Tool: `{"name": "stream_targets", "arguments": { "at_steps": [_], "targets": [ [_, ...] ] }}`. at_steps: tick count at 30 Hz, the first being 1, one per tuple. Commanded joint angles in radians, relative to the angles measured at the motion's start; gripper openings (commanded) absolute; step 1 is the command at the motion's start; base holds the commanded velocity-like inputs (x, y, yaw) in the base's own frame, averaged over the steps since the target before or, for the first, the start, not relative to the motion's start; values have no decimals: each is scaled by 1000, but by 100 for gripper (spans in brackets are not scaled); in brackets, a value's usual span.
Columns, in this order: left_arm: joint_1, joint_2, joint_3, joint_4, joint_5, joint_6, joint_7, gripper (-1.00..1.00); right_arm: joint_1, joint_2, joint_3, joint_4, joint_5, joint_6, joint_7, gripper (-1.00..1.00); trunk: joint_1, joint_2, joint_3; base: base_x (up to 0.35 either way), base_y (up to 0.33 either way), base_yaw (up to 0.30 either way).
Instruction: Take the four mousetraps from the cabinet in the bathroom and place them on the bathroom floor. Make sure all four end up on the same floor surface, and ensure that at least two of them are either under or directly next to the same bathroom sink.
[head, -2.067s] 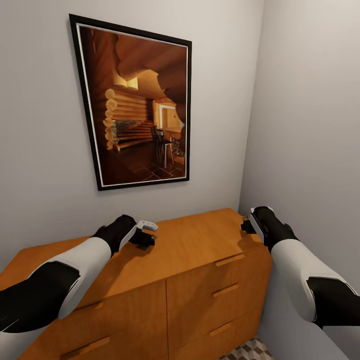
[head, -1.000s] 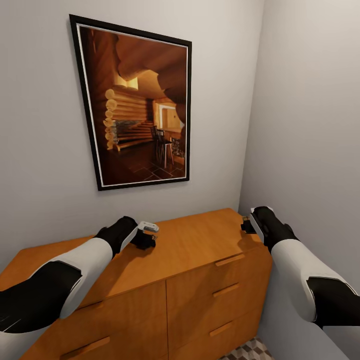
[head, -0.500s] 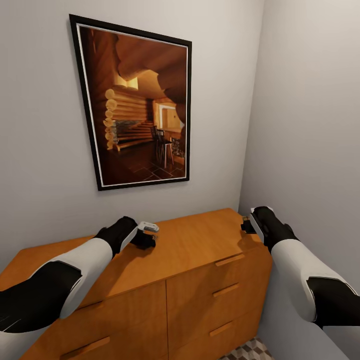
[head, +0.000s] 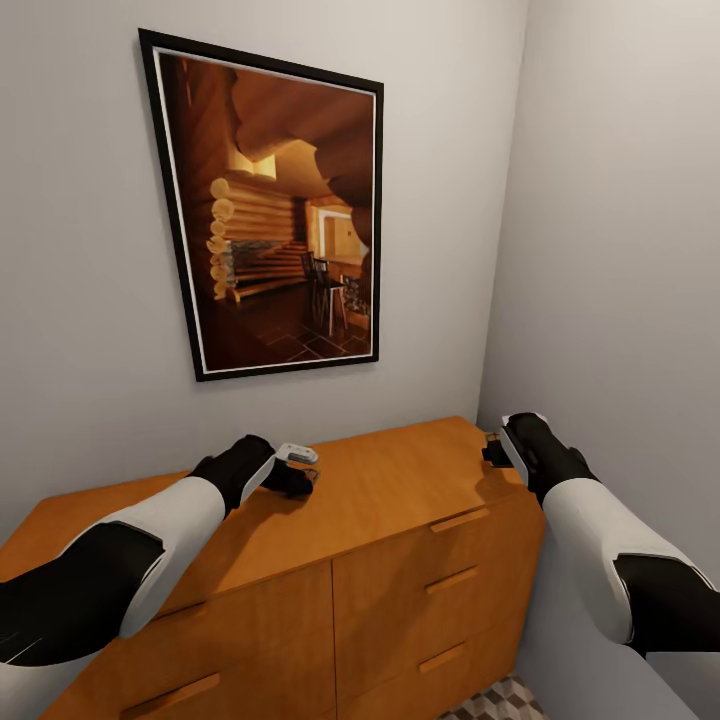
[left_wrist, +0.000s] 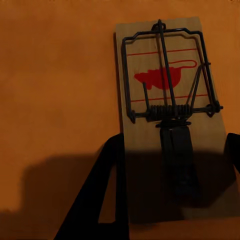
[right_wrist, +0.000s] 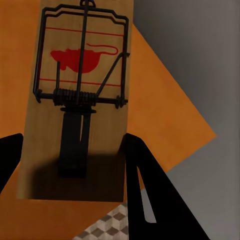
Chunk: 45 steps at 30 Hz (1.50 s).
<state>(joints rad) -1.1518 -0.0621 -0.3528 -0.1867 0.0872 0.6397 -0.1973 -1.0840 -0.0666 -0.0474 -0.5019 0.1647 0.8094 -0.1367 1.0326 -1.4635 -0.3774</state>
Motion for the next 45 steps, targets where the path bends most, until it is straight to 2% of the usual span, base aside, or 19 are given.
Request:
{"name": "stream_targets", "arguments": {
  "at_steps": [1, 9, 16, 22, 27, 38, 45],
  "targets": [
    [0, 1, -12, 100, 7, 3, -2, -100, -1, 1, -5, -1, 7, 4, 4, -100, 0, 0, -2, 0, 0, 0],
    [0, 3, -8, 71, 8, 3, 1, -100, -1, 1, -5, -1, 7, 4, 5, -100, 0, 0, -2, 0, 0, 0],
    [0, 3, -6, -112, 12, 36, -3, -100, -1, -10, -5, -1, 5, 5, 5, -100, 0, 0, -2, 0, 0, 0],
    [0, 3, -6, -234, 12, 117, -2, -100, -1, -15, -4, -1, 4, 5, 5, -100, 0, 0, -2, 0, 0, 0],
    [0, 4, -6, -257, 12, 130, -2, -100, -1, -17, -4, -1, 3, 5, 5, -100, 0, 0, -2, 0, 0, 0],
    [0, 3, -6, -244, 14, 132, -1, -100, -1, -16, -3, -1, 3, 3, 5, -100, 0, 0, -2, 0, 0, 0],
    [0, 4, -6, -243, 16, 132, 0, -100, 0, -5, -1, -1, 2, -1, 5, -100, 0, 0, -2, 0, 0, 0]
  ]
}}
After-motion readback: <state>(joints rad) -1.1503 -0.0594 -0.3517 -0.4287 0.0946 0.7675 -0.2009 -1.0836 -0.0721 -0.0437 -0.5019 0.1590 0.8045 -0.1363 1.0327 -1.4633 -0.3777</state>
